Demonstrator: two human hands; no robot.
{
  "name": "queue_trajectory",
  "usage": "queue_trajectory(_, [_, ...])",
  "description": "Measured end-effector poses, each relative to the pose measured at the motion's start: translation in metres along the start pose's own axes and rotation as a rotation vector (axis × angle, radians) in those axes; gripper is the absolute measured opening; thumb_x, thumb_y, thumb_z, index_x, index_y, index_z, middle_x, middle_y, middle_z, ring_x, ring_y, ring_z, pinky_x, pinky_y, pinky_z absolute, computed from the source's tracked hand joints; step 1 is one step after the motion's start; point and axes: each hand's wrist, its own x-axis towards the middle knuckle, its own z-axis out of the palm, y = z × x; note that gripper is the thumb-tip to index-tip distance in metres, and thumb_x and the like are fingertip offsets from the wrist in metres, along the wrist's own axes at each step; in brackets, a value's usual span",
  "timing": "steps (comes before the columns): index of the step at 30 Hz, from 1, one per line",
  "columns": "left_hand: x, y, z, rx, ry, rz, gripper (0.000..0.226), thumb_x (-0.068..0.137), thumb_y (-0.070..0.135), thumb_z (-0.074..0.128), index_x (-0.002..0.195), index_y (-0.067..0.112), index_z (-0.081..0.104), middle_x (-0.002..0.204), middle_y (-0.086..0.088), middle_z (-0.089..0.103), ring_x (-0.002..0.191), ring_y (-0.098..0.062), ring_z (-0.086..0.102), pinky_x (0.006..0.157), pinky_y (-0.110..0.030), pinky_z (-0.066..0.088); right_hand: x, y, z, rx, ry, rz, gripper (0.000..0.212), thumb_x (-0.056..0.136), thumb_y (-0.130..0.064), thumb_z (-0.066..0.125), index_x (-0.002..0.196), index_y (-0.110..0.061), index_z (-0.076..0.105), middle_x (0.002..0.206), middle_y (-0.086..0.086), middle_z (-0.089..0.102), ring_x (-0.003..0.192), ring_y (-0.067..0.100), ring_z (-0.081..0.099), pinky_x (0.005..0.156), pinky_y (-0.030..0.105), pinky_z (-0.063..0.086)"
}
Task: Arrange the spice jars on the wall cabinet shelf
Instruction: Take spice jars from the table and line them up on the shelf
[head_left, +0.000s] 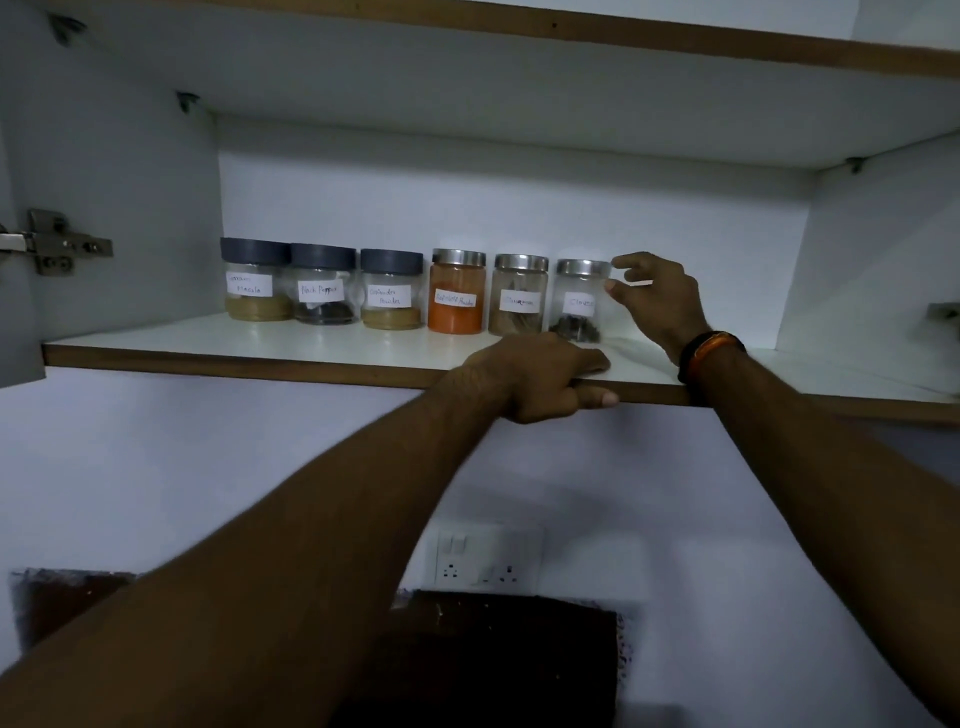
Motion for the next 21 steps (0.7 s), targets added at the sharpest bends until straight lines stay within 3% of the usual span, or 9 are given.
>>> queue_trajectory(2, [-0.002,0.001,-0.001,0.011,0.003,-0.006,0.059,0.101,0.058,0.037,0.149,0.025,0.043,0.144,-0.008,0.056,0.127,-0.025,0.055,0.104,-0.041,0.042,-0.017,-0.004,-0.009,0.046,-0.005,0.003,0.031,0.093,-0.026,0.071,0.123,-0.019,0.071,0.12,0.003,0.07,0.113,0.019,0.065,0.096,0.03,0.051])
queue_trajectory(6, [-0.01,0.012,0.001,0.058,0.037,-0.032,0.053,0.103,0.054,0.034,0.152,0.034,0.037,0.15,-0.003,0.051,0.133,-0.025,0.051,0.105,-0.042,0.041,-0.05,-0.013,-0.033,0.109,-0.001,0.033,0.025,0.094,-0.024,0.069,0.117,-0.017,0.074,0.113,-0.001,0.072,0.108,0.016,0.067,0.099,0.042,0.055])
queue_trajectory(10, [-0.018,0.035,0.009,0.115,0.161,-0.067,0.045,0.104,0.042,0.038,0.147,0.029,0.044,0.139,-0.003,0.061,0.118,-0.025,0.061,0.092,-0.039,0.047,-0.081,-0.018,-0.053,0.115,0.04,0.051,0.023,0.093,-0.022,0.069,0.114,-0.017,0.076,0.112,-0.001,0.073,0.104,0.013,0.068,0.097,0.042,0.057])
queue_trajectory(13, [-0.022,0.049,0.017,0.091,0.248,-0.078,0.042,0.101,0.031,0.046,0.14,0.019,0.049,0.134,-0.005,0.062,0.114,-0.027,0.061,0.096,-0.041,0.043,-0.108,-0.016,-0.062,0.113,0.078,0.071,0.022,0.092,-0.021,0.07,0.113,-0.017,0.076,0.112,-0.002,0.074,0.104,0.012,0.067,0.098,0.038,0.056])
queue_trajectory(17, [-0.034,0.069,0.038,0.198,0.256,-0.148,0.068,0.096,0.045,0.05,0.154,0.015,0.028,0.157,-0.008,0.036,0.141,-0.031,0.036,0.115,-0.047,0.023,-0.146,-0.008,-0.064,0.028,0.228,0.041,0.021,0.091,-0.016,0.069,0.111,-0.016,0.075,0.117,0.0,0.07,0.113,0.016,0.061,0.098,0.039,0.053])
queue_trajectory(21, [-0.054,0.097,0.059,0.154,0.335,-0.125,0.069,0.091,0.043,0.055,0.153,0.022,0.035,0.164,-0.015,0.02,0.15,-0.037,0.017,0.122,-0.054,0.006,-0.193,0.004,-0.062,0.022,0.352,0.089,0.02,0.088,-0.011,0.068,0.107,-0.014,0.075,0.113,0.003,0.069,0.108,0.018,0.062,0.097,0.041,0.053])
